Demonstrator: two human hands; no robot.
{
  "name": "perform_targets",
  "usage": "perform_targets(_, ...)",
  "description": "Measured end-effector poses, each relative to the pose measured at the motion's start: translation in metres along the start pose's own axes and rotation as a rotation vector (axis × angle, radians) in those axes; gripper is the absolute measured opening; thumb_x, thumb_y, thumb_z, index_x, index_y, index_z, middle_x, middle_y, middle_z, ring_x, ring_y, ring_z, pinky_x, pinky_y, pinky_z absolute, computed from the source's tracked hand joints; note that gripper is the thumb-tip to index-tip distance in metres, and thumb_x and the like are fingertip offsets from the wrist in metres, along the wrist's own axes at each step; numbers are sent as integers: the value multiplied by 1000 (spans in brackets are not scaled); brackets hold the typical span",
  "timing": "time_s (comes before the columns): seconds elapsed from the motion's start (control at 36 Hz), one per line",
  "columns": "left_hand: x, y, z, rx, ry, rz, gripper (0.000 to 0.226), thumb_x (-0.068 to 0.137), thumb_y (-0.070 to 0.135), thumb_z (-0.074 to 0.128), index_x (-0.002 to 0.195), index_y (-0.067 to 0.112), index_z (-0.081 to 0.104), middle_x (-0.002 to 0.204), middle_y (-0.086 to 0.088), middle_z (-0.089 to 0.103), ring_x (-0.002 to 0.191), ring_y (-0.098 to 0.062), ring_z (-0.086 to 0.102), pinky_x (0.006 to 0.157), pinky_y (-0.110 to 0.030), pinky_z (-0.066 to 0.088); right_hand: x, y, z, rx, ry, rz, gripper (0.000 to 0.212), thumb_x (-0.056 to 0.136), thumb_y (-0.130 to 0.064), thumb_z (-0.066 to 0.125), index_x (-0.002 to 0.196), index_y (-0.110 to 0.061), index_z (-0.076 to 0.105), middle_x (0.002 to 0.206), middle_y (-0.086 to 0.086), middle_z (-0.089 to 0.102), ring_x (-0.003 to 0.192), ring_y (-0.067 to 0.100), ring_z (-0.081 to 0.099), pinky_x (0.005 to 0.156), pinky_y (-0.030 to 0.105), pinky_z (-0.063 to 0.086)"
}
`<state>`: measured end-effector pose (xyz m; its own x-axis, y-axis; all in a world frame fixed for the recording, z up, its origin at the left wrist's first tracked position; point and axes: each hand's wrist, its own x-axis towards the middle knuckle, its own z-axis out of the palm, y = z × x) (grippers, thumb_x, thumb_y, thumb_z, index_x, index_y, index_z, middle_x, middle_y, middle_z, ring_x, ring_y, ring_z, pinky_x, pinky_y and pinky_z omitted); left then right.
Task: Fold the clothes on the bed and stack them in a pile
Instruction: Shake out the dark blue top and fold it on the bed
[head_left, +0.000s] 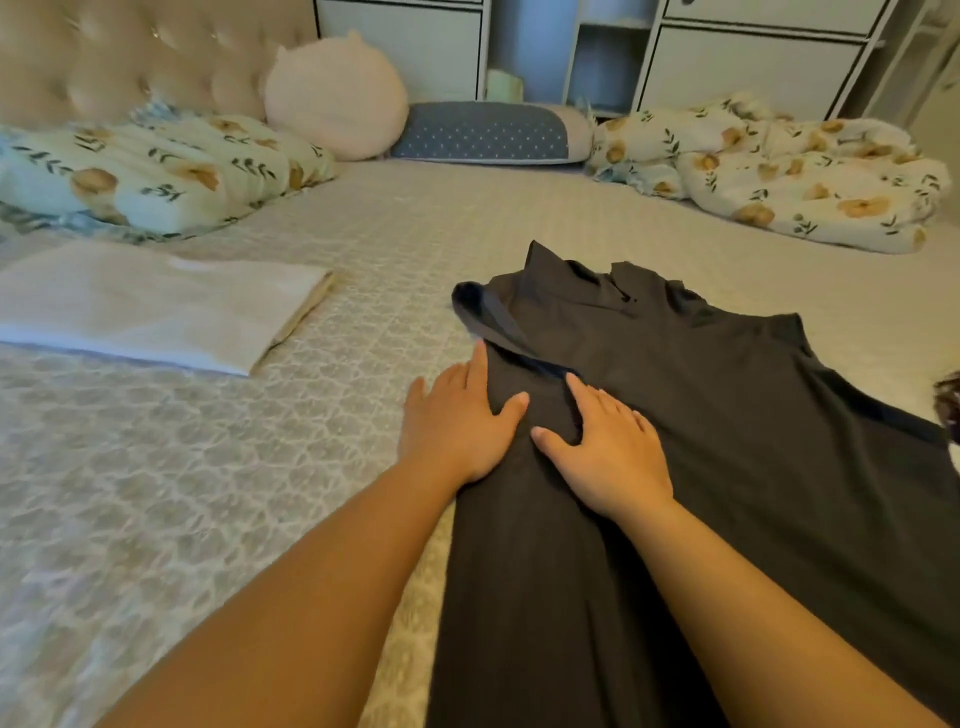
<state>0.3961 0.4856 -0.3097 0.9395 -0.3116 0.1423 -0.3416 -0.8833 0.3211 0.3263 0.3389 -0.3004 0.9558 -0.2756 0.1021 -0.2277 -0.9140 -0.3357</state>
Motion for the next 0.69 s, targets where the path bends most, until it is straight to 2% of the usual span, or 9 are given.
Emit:
perform_targets(0.11, 60, -4, 5, 30, 86, -29, 52, 96, 44, 24, 135, 16, 45, 140, -6, 44, 130, -25, 37, 110, -46, 26, 53, 4, 1, 142, 106, 36, 81, 80, -62, 56, 148, -35, 21, 146, -9, 42, 135, 16, 36, 109, 37, 26)
perform_targets(0.17, 85, -4, 6, 29, 67, -27, 46, 96, 38, 25, 124, 16, 53, 134, -7, 49, 125, -26, 42, 107, -47, 28, 75, 4, 0, 151, 118, 33, 75, 80, -59, 58, 145, -36, 28, 138, -11, 47, 130, 16, 39, 104, 38, 29)
perform_targets(0.28, 120, -4, 9, 49, 44, -31, 43, 93, 38, 32, 125, 14, 49, 137, -10, 47, 123, -30, 42, 106, -48, 28, 101, 6, -3, 179, 107, 43, 43, 82, -58, 58, 120, -38, 58, 126, -12, 52, 123, 15, 43, 95, 37, 32)
perform_targets(0.33, 133, -4, 12, 34, 51, -17, 49, 94, 44, 30, 136, 22, 41, 144, -7, 42, 127, -30, 41, 106, -50, 28, 106, 6, -5, 212, 56, 30, 33, 82, -57, 60, 108, -38, 66, 121, -13, 56, 121, 17, 45, 95, 37, 33)
perform_targets(0.39, 145, -1, 14, 3, 52, 2, 57, 93, 55, 29, 146, 34, 25, 153, -1, 32, 133, -30, 36, 106, -51, 26, 108, 5, -9, 260, 22, 6, 18, 82, -50, 63, 84, -35, 73, 103, -13, 66, 112, 19, 52, 95, 38, 41)
perform_targets(0.44, 155, 6, 16, -30, 27, 35, 65, 92, 62, 29, 150, 42, 9, 158, 4, 19, 140, -27, 28, 109, -52, 20, 109, 7, -13, 322, -2, 9, 30, 83, -38, 64, 57, -24, 66, 77, -7, 67, 95, 22, 59, 85, 37, 47)
perform_targets(0.56, 167, 25, 23, 2, -29, 139, 69, 88, 68, 33, 149, 43, 14, 160, 4, 11, 144, -23, 14, 111, -52, 14, 112, 15, -23, 431, -39, 101, 32, 78, -24, 60, 48, -14, 53, 48, 0, 51, 56, 19, 51, 54, 29, 36)
perform_targets(0.64, 176, 26, 23, 66, -49, 111, 71, 88, 70, 31, 149, 34, 26, 160, 3, 14, 143, -25, 19, 111, -51, 16, 112, 18, -37, 462, -71, 190, 35, 75, -28, 62, 47, -16, 43, 38, -6, 36, 48, 16, 38, 48, 27, 28)
perform_targets(0.69, 181, 25, 24, 66, -76, 78, 70, 89, 70, 25, 149, 34, 25, 159, 2, 16, 142, -25, 22, 111, -51, 17, 112, 20, -42, 412, -124, 207, 28, 74, -30, 62, 54, -16, 49, 42, -5, 40, 49, 16, 39, 47, 26, 28)
